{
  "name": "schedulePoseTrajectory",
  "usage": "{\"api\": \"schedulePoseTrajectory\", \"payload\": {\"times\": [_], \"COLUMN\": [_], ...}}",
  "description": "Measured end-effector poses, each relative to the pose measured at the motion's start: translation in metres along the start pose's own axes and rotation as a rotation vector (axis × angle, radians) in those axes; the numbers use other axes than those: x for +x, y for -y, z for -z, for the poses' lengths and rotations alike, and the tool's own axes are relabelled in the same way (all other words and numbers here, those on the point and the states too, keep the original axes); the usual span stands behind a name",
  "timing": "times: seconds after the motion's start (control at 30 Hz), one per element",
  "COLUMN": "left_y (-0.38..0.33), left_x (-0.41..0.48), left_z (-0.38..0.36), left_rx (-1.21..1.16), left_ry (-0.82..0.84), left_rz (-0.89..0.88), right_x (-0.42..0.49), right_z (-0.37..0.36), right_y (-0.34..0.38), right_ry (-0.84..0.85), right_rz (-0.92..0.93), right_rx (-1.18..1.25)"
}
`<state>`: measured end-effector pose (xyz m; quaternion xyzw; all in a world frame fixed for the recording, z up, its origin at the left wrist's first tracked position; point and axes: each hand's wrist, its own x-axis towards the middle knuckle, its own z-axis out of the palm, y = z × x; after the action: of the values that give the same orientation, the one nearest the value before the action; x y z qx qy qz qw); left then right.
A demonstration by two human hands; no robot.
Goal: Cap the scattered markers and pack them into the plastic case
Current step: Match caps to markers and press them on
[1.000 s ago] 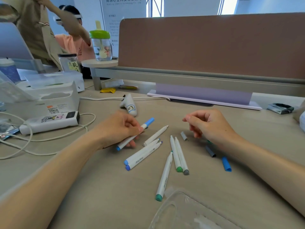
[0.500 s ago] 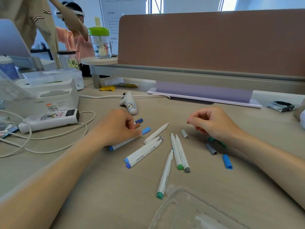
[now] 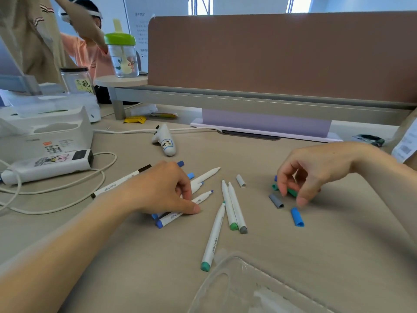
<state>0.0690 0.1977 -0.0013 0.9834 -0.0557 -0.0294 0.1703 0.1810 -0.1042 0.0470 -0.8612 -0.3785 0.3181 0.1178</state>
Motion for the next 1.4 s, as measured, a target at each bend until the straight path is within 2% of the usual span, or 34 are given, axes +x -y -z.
{"api": "schedulePoseTrajectory", "payload": {"times": [0.17, 0.47, 0.57, 0.77, 0.9, 1.03, 1.27, 1.4], "left_y": [-0.001, 0.002, 0.003, 0.004, -0.001, -0.006, -0.010, -0.010], "left_x": [-0.002, 0.000, -0.001, -0.002, -0.003, -0.004, -0.004, -0.005], "left_z": [0.000, 0.002, 0.003, 0.004, 0.004, 0.003, 0.000, 0.000], "left_rx": [0.028, -0.027, -0.099, -0.244, -0.358, -0.417, -0.485, -0.517], "left_ry": [0.004, 0.004, -0.013, -0.067, -0.057, -0.067, -0.075, -0.048], "left_rz": [-0.023, -0.039, -0.036, -0.016, 0.012, 0.031, 0.041, 0.046], "right_x": [0.006, 0.016, 0.014, 0.003, -0.004, -0.001, 0.031, 0.027], "right_z": [-0.005, -0.014, -0.013, -0.002, 0.007, 0.008, -0.012, -0.004], "right_y": [0.002, 0.008, 0.008, -0.002, -0.013, -0.020, -0.014, -0.021], "right_ry": [0.120, 0.097, 0.016, -0.344, -0.471, -0.520, -0.428, -0.543], "right_rz": [-0.047, -0.014, 0.027, 0.060, 0.030, -0.001, 0.020, -0.045], "right_rx": [-0.084, -0.094, -0.042, 0.159, 0.187, 0.162, -0.069, -0.107]}}
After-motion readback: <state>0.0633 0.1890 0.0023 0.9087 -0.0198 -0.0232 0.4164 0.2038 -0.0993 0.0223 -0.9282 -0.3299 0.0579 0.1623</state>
